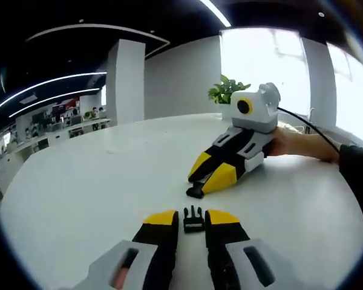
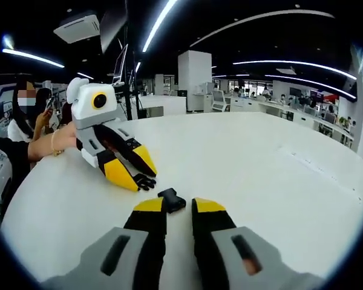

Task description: Snap the two parts of the plastic buckle together until the buckle closes and remains connected.

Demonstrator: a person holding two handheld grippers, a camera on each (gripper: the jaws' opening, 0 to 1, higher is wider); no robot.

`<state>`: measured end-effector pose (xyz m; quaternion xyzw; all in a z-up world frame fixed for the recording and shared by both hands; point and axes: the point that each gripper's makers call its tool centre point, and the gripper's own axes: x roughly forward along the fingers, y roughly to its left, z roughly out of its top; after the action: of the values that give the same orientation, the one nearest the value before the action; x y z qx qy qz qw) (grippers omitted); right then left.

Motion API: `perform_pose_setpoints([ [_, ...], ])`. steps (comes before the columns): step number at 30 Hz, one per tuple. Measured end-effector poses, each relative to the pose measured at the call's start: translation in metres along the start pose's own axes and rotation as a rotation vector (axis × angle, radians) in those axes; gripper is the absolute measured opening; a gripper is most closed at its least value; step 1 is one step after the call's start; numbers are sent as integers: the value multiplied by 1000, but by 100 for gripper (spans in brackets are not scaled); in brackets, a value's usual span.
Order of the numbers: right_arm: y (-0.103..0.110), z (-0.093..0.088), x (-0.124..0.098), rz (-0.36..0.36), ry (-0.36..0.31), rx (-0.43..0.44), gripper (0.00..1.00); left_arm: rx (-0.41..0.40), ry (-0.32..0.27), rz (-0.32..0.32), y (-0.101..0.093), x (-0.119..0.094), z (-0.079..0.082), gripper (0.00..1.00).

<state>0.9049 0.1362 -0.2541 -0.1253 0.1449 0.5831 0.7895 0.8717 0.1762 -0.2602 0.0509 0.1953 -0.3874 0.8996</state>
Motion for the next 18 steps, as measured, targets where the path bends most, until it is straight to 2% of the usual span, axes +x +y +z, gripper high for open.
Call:
perform_pose_setpoints([
  [3,2,0,0,5,-2,-2,13,3,0,0,0,0,0,16],
  [18,0,1,0,5,-6,-9,13,5,-6,2,-6,-2,-4,13],
])
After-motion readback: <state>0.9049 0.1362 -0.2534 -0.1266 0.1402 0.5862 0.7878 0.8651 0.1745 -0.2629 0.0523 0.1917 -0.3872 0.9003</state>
